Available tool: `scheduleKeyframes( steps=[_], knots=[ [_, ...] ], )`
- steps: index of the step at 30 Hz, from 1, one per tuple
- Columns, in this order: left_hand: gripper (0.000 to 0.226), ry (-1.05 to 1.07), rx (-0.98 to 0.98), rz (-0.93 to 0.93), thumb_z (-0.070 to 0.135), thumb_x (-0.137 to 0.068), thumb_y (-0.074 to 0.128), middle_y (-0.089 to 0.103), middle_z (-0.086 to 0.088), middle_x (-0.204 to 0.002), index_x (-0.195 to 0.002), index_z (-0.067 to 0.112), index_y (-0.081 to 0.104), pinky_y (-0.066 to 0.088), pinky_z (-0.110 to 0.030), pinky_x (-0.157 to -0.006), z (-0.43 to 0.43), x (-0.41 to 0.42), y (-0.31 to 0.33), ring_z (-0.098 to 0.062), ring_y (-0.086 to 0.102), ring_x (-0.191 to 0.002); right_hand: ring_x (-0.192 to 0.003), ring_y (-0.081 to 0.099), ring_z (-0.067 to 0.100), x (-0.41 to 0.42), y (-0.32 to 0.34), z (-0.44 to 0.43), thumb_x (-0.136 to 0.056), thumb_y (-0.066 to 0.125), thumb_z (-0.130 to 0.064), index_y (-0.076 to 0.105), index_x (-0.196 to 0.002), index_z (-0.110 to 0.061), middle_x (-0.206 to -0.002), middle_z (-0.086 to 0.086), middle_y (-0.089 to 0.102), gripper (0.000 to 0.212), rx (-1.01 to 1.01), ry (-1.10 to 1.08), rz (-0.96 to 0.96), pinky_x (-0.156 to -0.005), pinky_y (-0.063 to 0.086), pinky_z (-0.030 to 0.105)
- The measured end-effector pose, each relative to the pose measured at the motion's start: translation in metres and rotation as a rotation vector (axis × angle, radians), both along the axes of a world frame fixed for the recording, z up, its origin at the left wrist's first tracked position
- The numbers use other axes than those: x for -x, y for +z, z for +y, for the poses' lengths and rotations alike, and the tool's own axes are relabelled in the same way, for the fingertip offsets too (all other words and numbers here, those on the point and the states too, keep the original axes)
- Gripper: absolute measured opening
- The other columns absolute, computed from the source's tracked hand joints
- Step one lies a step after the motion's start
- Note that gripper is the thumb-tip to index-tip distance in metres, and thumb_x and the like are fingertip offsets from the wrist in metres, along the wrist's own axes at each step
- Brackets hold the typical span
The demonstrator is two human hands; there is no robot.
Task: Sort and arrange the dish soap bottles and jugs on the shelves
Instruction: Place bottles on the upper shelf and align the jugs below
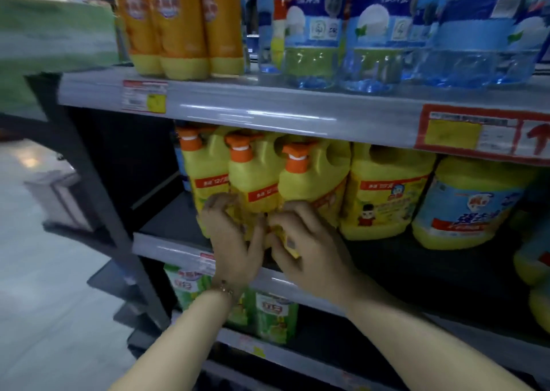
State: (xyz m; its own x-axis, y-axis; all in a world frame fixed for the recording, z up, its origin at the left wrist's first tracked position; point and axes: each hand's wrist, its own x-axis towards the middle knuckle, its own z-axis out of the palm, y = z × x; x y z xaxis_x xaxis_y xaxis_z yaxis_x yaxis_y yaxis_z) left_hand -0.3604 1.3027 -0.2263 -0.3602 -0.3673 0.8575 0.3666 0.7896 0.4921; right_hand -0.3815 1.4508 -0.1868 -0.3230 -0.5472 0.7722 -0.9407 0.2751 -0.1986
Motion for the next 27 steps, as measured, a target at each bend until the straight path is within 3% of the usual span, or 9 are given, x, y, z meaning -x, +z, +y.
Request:
scheduleKeyframes(
  steps=[3, 7, 11, 14, 16, 19, 22, 24, 27],
  knots=[
    [0.045, -0.183, -0.103, -0.116, 0.02, -0.09, 0.06, 0.04, 0.034, -0.12, -0.124, 0.036, 0.035, 0.048, -0.028, -0.088, -0.017, 0.005, 0.008, 0.005, 0.048, -0.112, -0.095, 0.056, 0.025, -0.013, 0.001, -0.029, -0.084, 0.061, -0.011, 0.057, -0.109, -0.007, -0.113, 0.01, 0.052, 0.026, -0.069, 0.03, -0.145, -0.064, 0.053, 0.04],
    [0.041, -0.244, -0.139, -0.273, 0.019, -0.098, 0.044, 0.053, 0.001, -0.129, -0.138, 0.018, 0.04, 0.046, -0.034, -0.097, -0.037, 0.007, -0.013, -0.012, 0.053, -0.118, -0.115, 0.047, 0.031, -0.012, 0.003, -0.054, -0.077, 0.064, -0.007, 0.059, -0.113, -0.004, -0.127, 0.017, 0.053, 0.037, -0.133, -0.091, -0.003, -0.091, 0.049, 0.045],
    [0.02, -0.004, -0.209, -0.098, 0.016, -0.091, 0.04, 0.045, -0.001, -0.104, -0.109, 0.013, 0.048, 0.043, -0.033, -0.082, -0.073, 0.004, -0.009, -0.022, 0.049, -0.096, -0.121, 0.041, 0.028, -0.01, 0.007, -0.082, -0.083, 0.048, -0.012, 0.063, -0.109, -0.006, -0.127, 0.016, 0.056, 0.031, -0.168, -0.078, 0.094, -0.1, 0.043, 0.042],
    [0.019, 0.062, -0.42, -0.107, 0.006, -0.09, 0.049, 0.048, -0.005, -0.103, -0.106, 0.015, 0.046, 0.045, -0.041, -0.083, -0.109, 0.014, 0.004, -0.031, 0.052, -0.098, -0.124, 0.044, 0.029, -0.007, 0.008, -0.115, -0.073, 0.056, -0.01, 0.065, -0.107, -0.006, -0.125, 0.013, 0.059, 0.036, -0.286, -0.067, 0.197, -0.102, 0.037, 0.043],
    [0.02, 0.006, -0.557, -0.247, 0.005, -0.091, 0.055, 0.054, -0.013, -0.107, -0.109, 0.008, 0.048, 0.047, -0.043, -0.088, -0.139, 0.027, 0.013, -0.034, 0.056, -0.103, -0.126, 0.048, 0.028, -0.004, 0.011, -0.141, -0.066, 0.063, -0.008, 0.066, -0.106, -0.006, -0.125, 0.011, 0.06, 0.039, -0.408, -0.097, 0.259, -0.105, 0.028, 0.039],
    [0.041, -0.033, -0.637, -0.479, 0.015, -0.088, 0.066, 0.057, -0.015, -0.121, -0.123, 0.004, 0.048, 0.046, -0.039, -0.097, -0.18, 0.05, 0.03, -0.03, 0.056, -0.113, -0.14, 0.029, 0.028, 0.002, 0.015, -0.173, -0.08, 0.055, -0.011, 0.061, -0.113, -0.007, -0.135, 0.014, 0.051, 0.035, -0.637, -0.161, 0.315, -0.117, -0.002, 0.042],
    [0.069, -0.061, -0.589, -0.615, 0.019, -0.081, 0.075, 0.053, -0.009, -0.131, -0.138, 0.007, 0.038, 0.043, -0.026, -0.09, -0.201, 0.071, 0.04, -0.021, 0.053, -0.118, -0.145, 0.016, 0.027, 0.015, 0.015, -0.183, -0.088, 0.049, -0.023, 0.054, -0.127, -0.008, -0.144, 0.015, 0.043, 0.042, -0.785, -0.322, 0.406, -0.109, -0.023, 0.044],
    [0.08, -0.103, -0.593, -0.659, 0.015, -0.077, 0.079, 0.053, -0.008, -0.131, -0.142, 0.008, 0.032, 0.045, -0.028, -0.09, -0.208, 0.084, 0.043, -0.021, 0.053, -0.118, -0.14, 0.03, 0.026, 0.02, 0.015, -0.182, -0.084, 0.055, -0.029, 0.06, -0.123, -0.012, -0.135, 0.009, 0.054, 0.043, -0.834, -0.385, 0.474, -0.113, -0.015, 0.045],
    [0.073, -0.215, -0.65, -0.669, 0.007, -0.071, 0.081, 0.06, -0.013, -0.119, -0.132, 0.01, 0.04, 0.053, -0.04, -0.089, -0.208, 0.1, 0.041, -0.028, 0.06, -0.108, -0.125, 0.05, 0.022, 0.023, 0.009, -0.176, -0.074, 0.066, -0.033, 0.071, -0.108, -0.019, -0.12, 0.0, 0.064, 0.037, -0.773, -0.388, 0.477, -0.113, 0.006, 0.044]
  ],
)
